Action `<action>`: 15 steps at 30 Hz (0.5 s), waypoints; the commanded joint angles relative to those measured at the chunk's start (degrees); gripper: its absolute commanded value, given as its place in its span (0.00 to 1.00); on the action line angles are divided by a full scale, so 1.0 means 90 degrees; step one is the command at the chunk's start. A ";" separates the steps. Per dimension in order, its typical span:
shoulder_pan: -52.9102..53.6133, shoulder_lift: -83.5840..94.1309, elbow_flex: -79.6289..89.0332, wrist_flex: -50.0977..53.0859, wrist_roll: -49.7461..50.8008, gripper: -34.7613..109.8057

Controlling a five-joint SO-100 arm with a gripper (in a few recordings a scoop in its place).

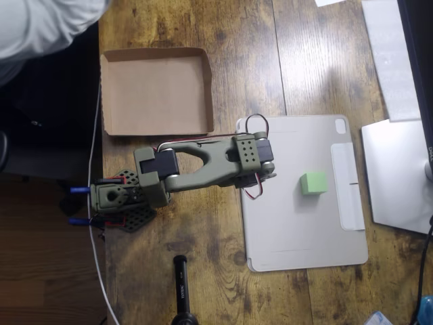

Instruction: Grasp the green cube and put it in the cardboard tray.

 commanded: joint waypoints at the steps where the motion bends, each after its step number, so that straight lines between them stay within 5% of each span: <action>1: -0.0352 0.1563 0.0498 -0.0469 0.0508 0.24; 15: -0.0615 0.1084 0.0625 -0.0937 0.0459 0.24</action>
